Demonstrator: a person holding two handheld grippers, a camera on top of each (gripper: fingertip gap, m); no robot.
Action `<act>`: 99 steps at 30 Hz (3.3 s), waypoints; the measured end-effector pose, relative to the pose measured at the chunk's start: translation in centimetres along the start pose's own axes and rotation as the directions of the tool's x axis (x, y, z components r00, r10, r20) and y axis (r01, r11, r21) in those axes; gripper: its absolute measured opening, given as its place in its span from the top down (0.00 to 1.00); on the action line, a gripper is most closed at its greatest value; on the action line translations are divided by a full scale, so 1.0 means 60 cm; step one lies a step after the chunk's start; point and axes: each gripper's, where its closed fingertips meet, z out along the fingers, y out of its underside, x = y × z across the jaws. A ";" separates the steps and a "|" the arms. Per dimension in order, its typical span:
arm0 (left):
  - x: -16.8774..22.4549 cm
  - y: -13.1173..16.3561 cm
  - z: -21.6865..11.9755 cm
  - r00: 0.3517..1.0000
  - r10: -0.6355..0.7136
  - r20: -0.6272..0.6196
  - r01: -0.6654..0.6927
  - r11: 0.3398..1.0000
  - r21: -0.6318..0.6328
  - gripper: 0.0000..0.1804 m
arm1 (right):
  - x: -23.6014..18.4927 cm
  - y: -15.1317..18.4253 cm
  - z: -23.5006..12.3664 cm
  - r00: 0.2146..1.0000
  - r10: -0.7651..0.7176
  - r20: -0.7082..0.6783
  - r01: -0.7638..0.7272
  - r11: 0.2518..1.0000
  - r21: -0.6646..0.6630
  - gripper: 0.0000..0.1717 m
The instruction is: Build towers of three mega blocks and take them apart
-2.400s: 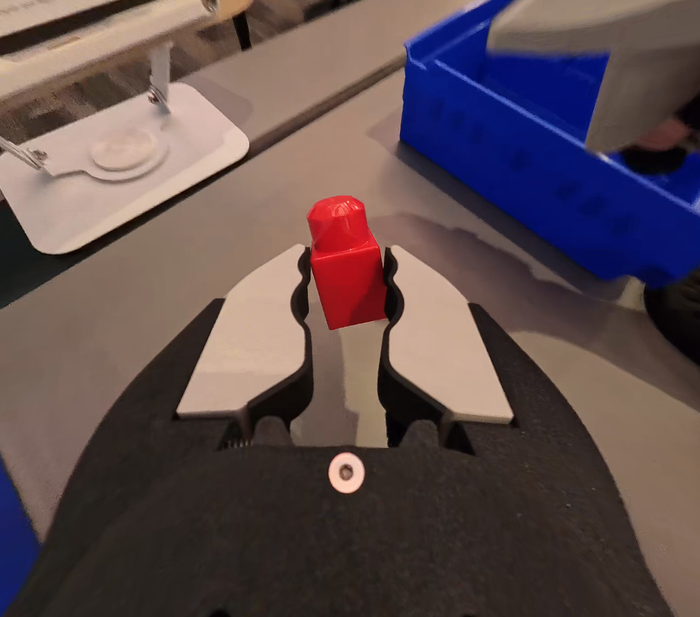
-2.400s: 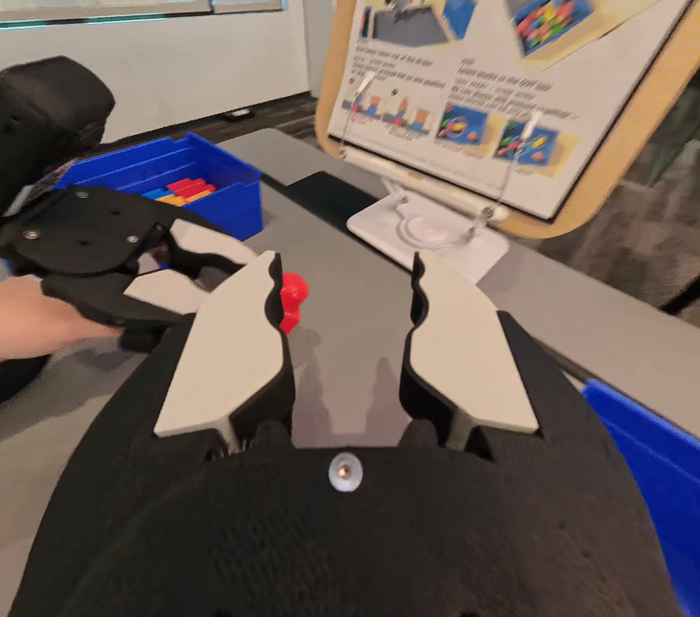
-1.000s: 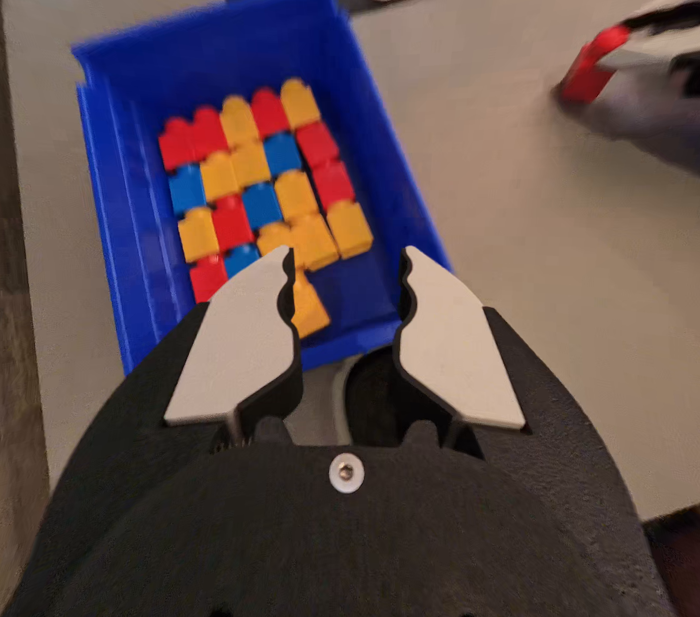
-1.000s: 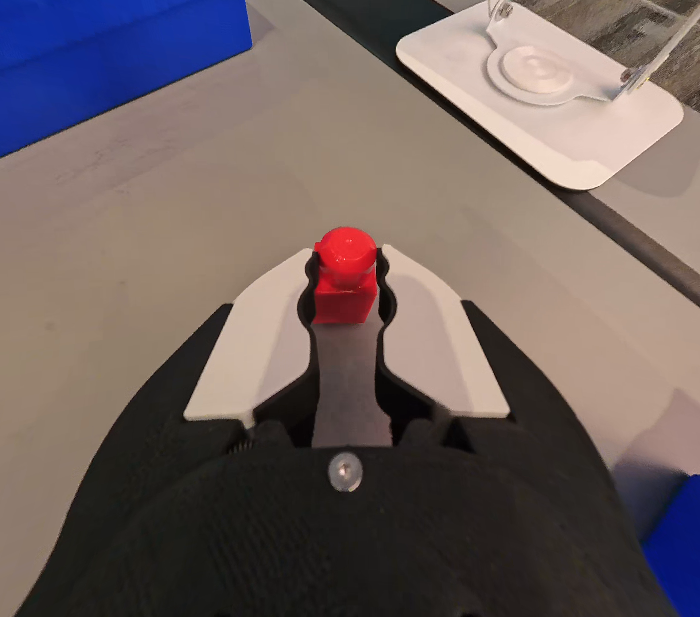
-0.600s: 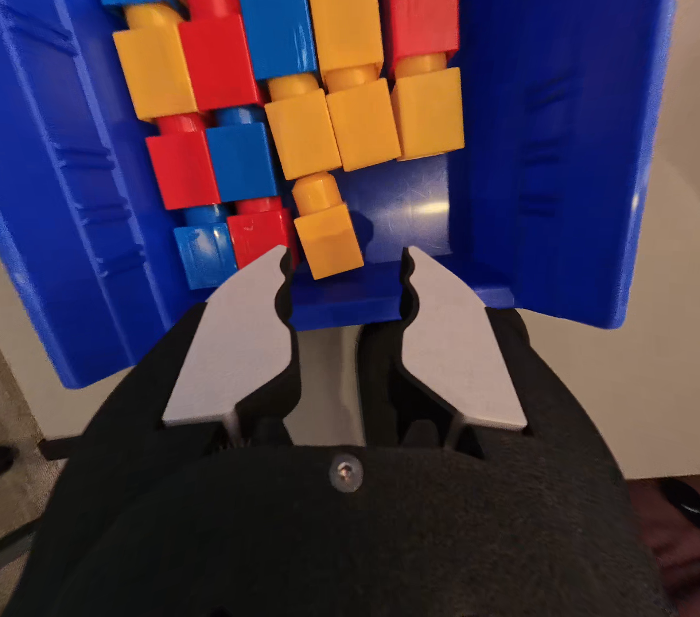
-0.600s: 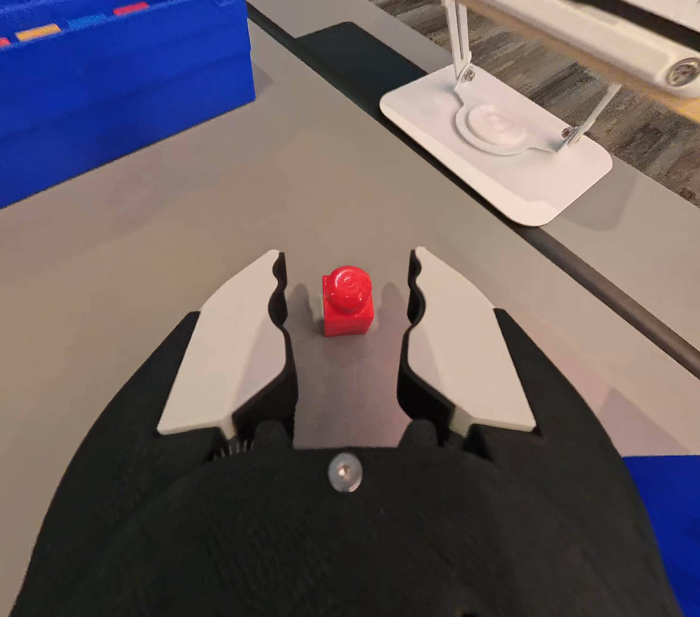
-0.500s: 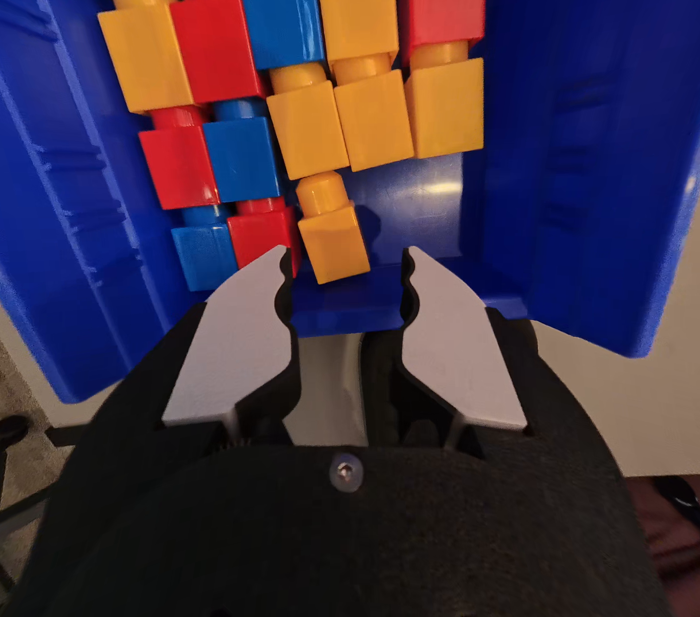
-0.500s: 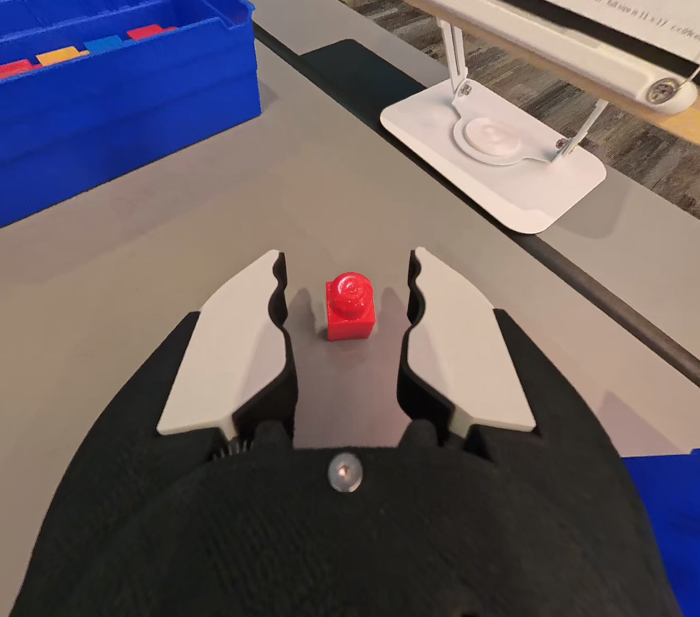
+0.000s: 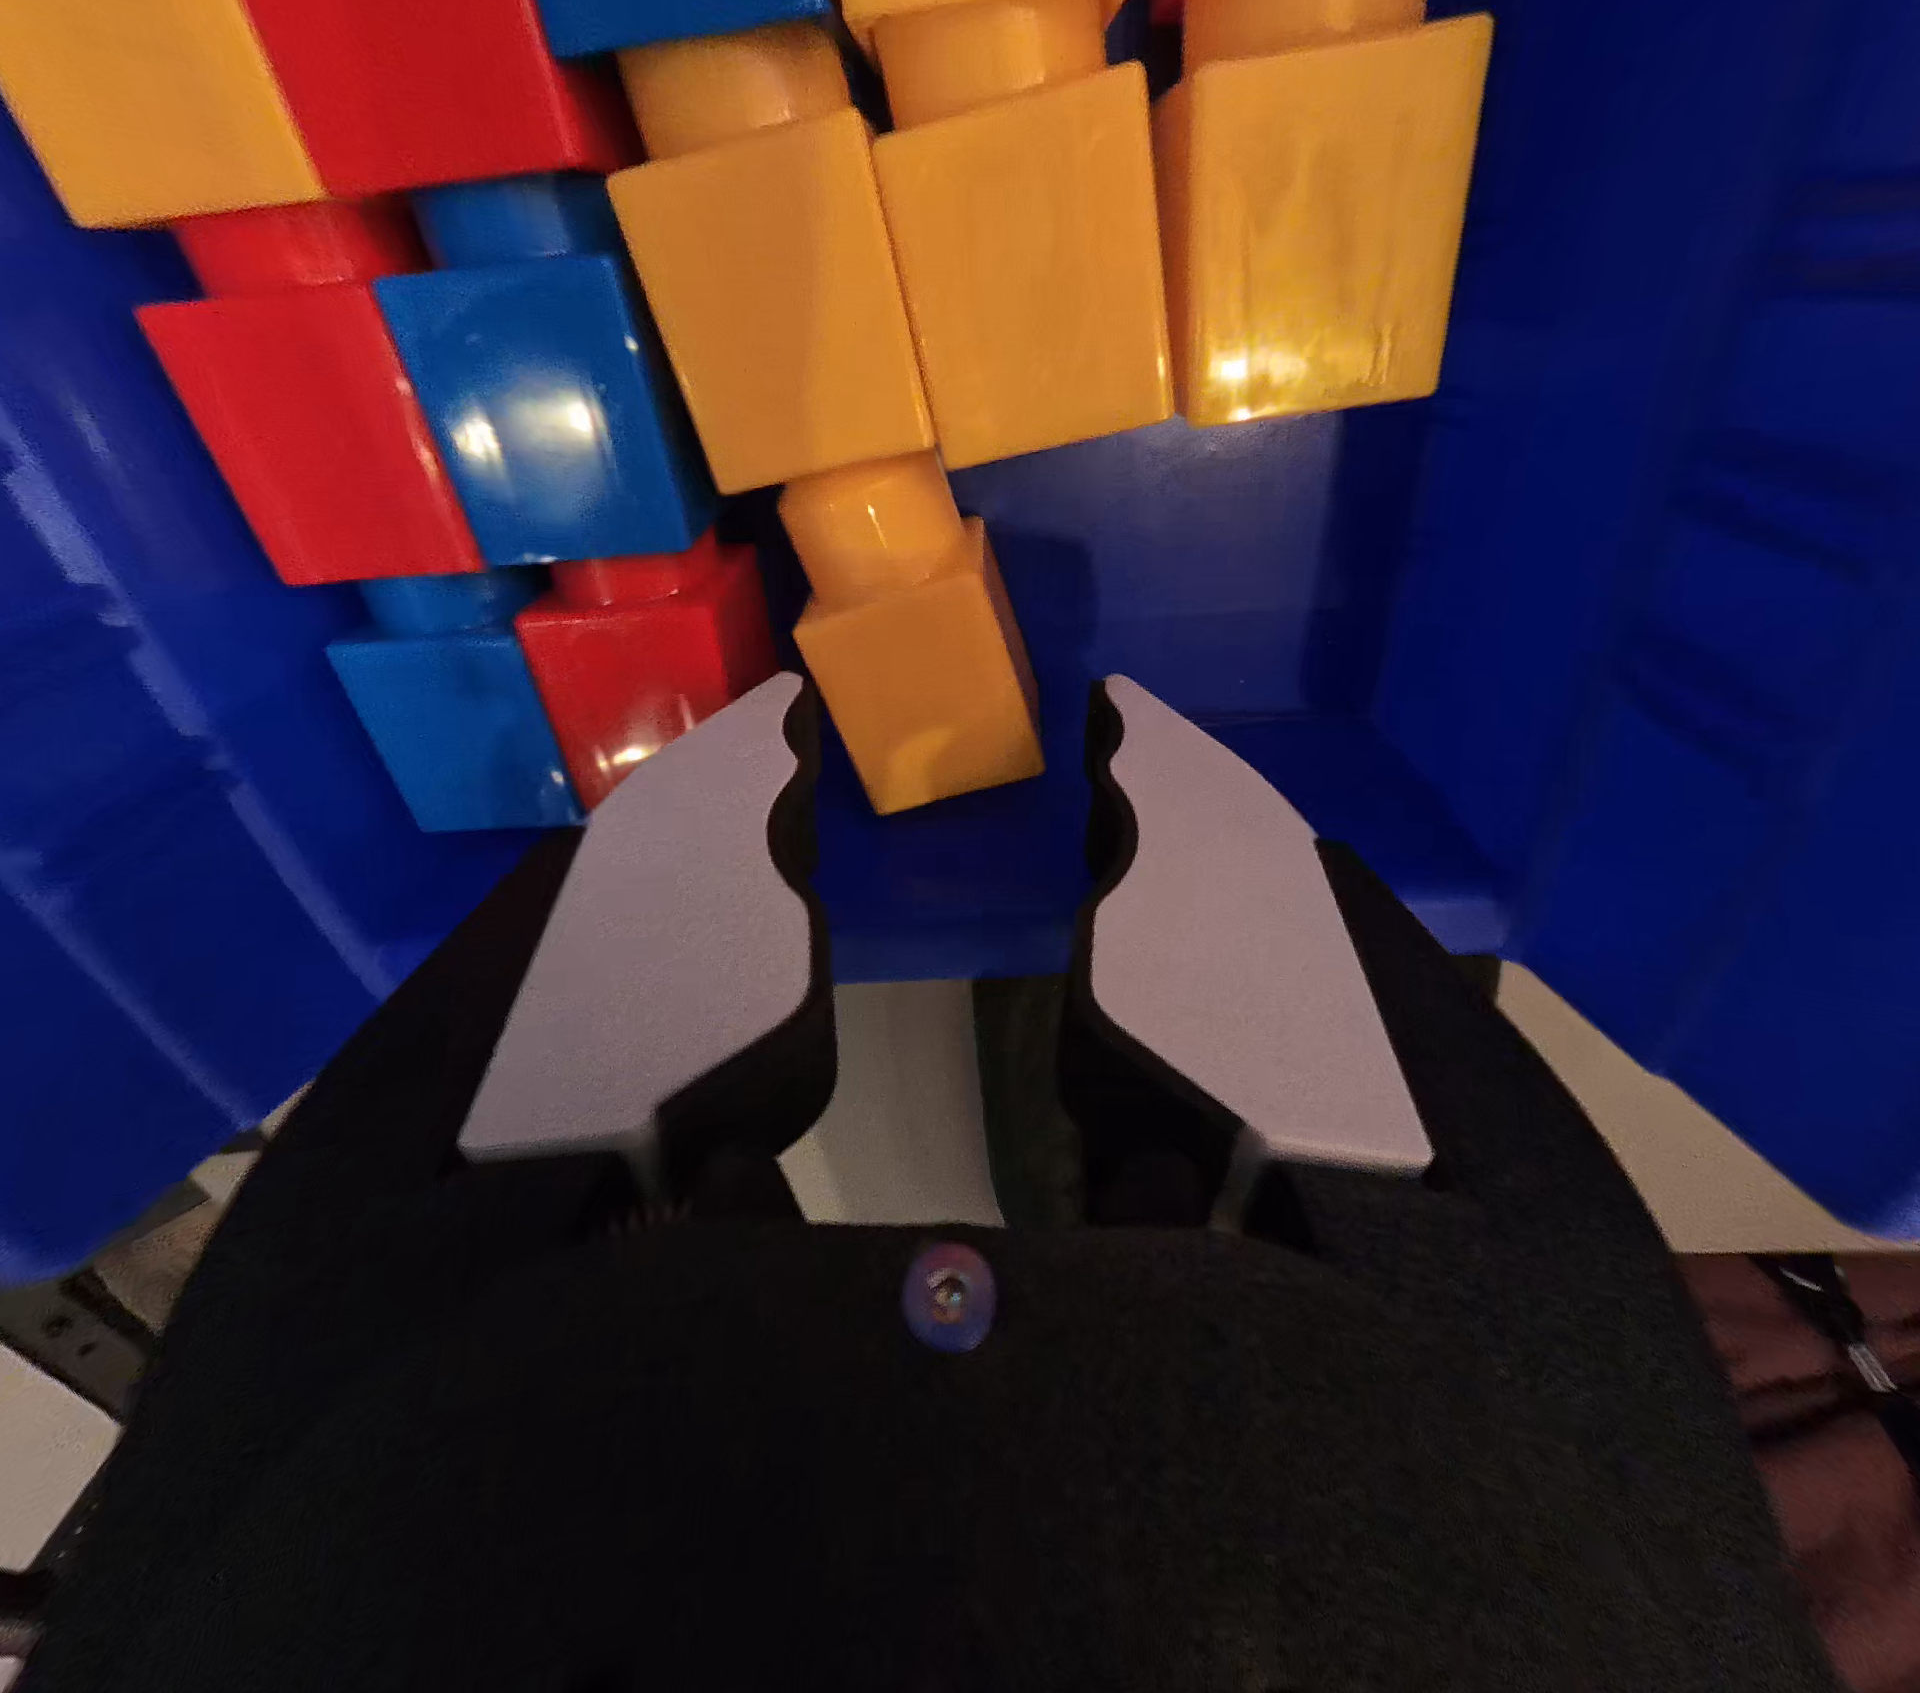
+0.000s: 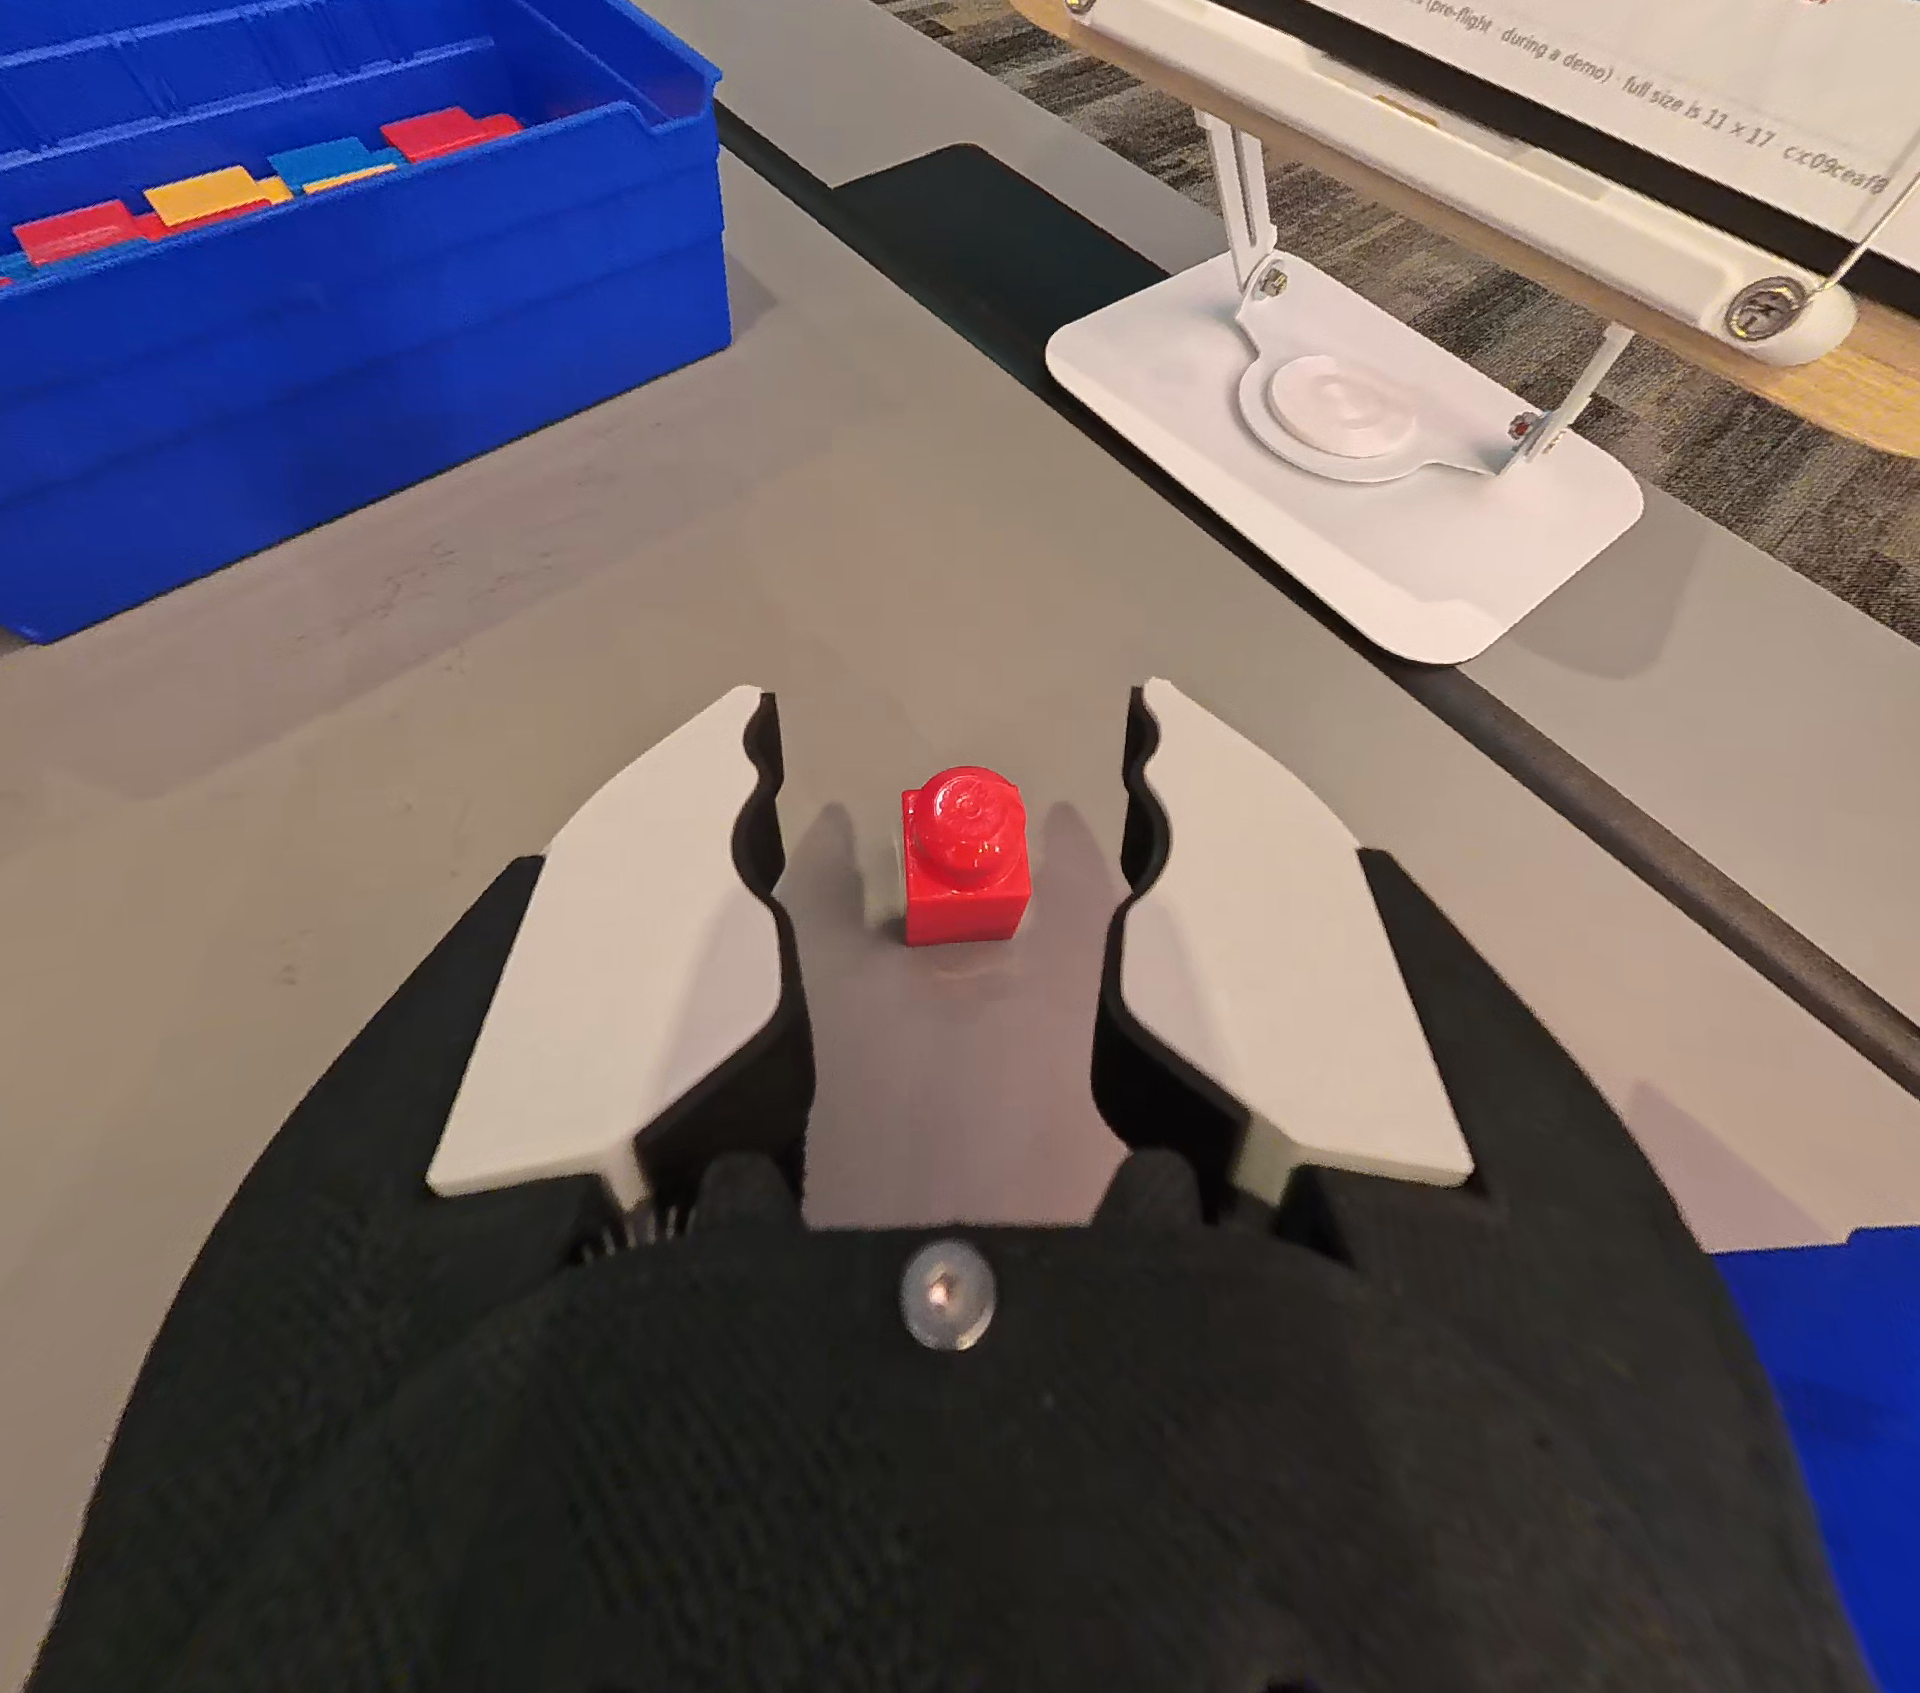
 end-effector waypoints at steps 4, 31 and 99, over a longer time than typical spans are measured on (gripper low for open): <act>0.004 -0.008 0.009 0.998 -0.027 -0.048 0.026 1.000 -0.017 0.75 | 0.000 -0.001 -0.001 1.000 -0.005 -0.001 0.005 1.000 0.002 0.62; 0.341 -0.120 -0.238 0.811 0.551 -0.196 -0.182 0.555 0.811 0.78 | 0.003 -0.003 0.003 1.000 -0.015 -0.020 0.015 1.000 0.001 0.63; 0.427 -0.237 -0.319 0.522 0.800 -0.296 0.034 0.327 0.944 0.78 | 0.007 -0.055 -0.064 0.982 0.188 -0.009 -0.187 0.980 0.061 0.78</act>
